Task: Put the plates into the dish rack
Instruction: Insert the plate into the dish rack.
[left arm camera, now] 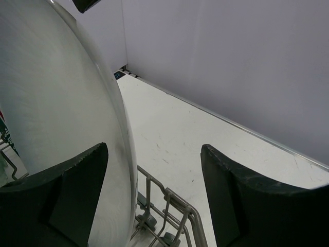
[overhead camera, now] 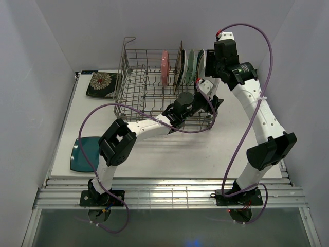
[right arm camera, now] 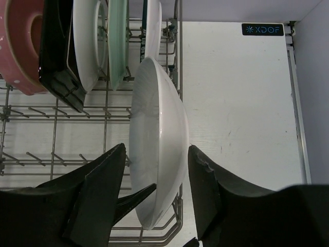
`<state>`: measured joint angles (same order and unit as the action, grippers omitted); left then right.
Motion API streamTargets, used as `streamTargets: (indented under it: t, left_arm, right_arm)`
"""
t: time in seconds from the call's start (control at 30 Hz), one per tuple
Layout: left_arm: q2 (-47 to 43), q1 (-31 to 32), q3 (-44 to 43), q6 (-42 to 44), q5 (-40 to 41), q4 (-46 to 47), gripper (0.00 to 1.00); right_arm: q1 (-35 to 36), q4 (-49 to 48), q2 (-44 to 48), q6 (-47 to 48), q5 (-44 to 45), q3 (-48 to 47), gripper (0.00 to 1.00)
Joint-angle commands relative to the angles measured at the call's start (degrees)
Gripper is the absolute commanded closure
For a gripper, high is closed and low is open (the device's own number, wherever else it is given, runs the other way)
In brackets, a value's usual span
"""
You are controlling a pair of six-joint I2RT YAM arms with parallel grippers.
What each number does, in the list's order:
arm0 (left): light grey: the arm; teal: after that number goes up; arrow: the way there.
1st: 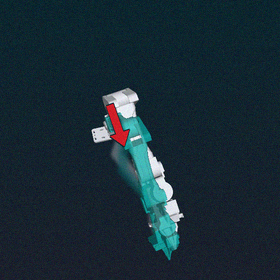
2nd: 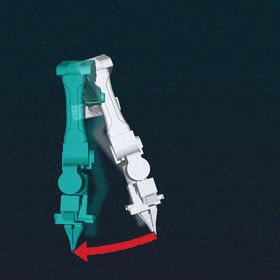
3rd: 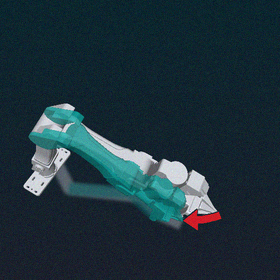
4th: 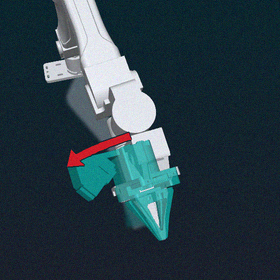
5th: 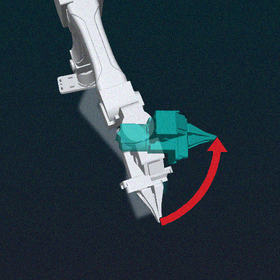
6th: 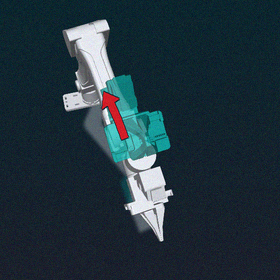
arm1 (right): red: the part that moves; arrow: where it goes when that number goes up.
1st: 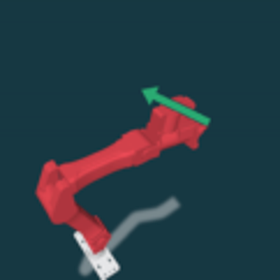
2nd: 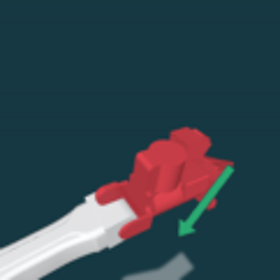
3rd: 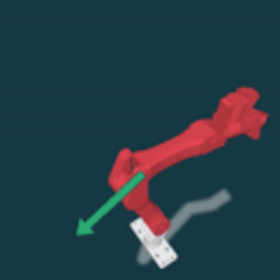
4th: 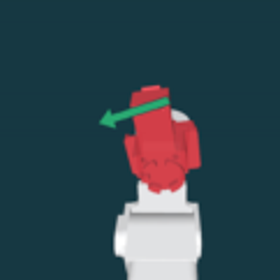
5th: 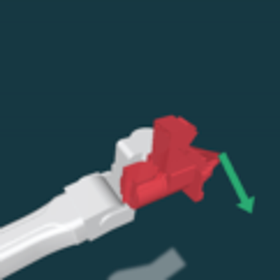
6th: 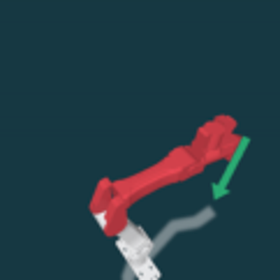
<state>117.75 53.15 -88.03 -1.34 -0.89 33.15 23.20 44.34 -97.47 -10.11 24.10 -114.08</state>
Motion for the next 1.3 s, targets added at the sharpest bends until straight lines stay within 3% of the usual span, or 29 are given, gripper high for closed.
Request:
streamTargets:
  t: [0.0, 0.07, 0.27, 0.37, 0.73, 1.13, 1.27]
  left_arm:
    - [-2.6, 0.4, -1.7, 0.1, 0.0, -0.5, 0.17]
    - [-2.8, 0.4, -1.6, 0.4, 0.0, -0.5, 0.14]
    - [-4.1, 0.4, -0.1, 0.6, 2.0, -0.5, 0.03]
    - [-5.3, 0.4, 0.7, 0.6, 1.0, -0.5, 0.02]
    - [-10.7, 0.4, 3.8, 1.1, 0.0, -3.0, 0.02]
    - [-27.1, -0.2, 17.7, 0.2, 0.0, -4.8, 0.02]
    - [-33.6, -0.2, 21.2, 1.1, 3.3, -7.4, 0.02]
  right_arm:
    - [-0.1, -2.9, 2.9, -0.1, -1.0, -1.5, 0.39]
    - [-0.1, -2.8, 3.1, -0.1, -0.9, -1.6, 0.35]
    - [-0.1, -2.9, 3.9, -0.1, -0.9, -1.7, 0.04]
    - [-0.1, -2.9, 4.2, -0.2, -1.0, -1.5, 0.10]
    - [-0.3, -4.7, 9.2, -1.0, -5.2, 1.8, 0.10]
    - [-0.4, -9.4, 23.5, -3.1, -10.2, 15.2, 0.10]
    - [-0.4, -11.3, 30.3, -3.7, -9.8, 22.9, 0.10]
